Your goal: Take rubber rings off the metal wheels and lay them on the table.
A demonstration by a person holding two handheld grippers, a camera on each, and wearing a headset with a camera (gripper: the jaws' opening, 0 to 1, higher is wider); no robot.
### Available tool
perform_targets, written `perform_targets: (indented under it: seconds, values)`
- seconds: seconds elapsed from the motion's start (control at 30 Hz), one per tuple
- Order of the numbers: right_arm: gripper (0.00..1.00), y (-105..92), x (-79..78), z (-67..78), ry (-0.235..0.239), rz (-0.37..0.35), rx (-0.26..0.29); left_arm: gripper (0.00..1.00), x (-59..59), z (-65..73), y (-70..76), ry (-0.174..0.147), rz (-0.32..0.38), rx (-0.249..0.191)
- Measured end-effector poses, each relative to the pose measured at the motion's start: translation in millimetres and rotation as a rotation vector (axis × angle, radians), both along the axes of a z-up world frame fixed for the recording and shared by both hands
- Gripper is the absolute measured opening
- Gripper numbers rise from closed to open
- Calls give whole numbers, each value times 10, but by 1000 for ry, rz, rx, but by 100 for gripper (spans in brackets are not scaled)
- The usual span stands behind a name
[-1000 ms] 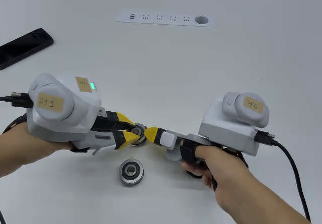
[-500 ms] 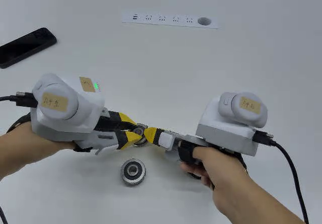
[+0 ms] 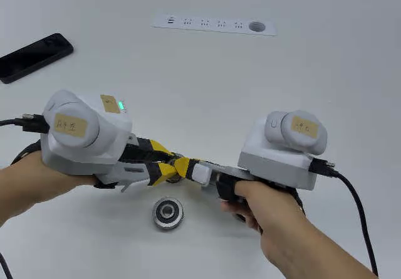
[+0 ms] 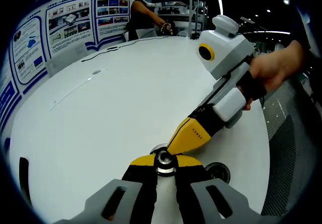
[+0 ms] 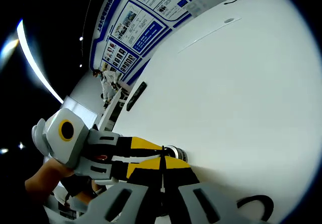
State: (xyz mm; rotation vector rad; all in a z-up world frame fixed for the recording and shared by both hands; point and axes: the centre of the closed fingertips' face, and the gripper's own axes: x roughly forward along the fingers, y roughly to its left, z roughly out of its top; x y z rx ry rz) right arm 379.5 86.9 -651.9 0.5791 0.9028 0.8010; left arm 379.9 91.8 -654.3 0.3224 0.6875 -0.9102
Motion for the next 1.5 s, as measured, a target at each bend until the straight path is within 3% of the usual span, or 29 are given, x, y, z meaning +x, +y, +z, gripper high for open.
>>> perform_targets:
  seconds: [0.57,0.83,1.0,1.3,1.4,1.5]
  values:
    - [2,-18,10,35,46,-22,31,13,2,16,-22,-4,10,-3]
    - [2,-27,14,38,63,-32,37,13,11,16,-27,9,28,-4]
    - [2,-32,12,47,64,-34,39,14,-20,29,-23,-18,4,31]
    - [2,-22,2,86,77,-47,56,16,-51,135,47,-39,32,10]
    - [2,-14,1,122,74,-52,65,21,-83,214,56,-35,72,-51]
    - [2,-3,-3,152,82,-57,81,22,-112,272,108,-49,96,-58]
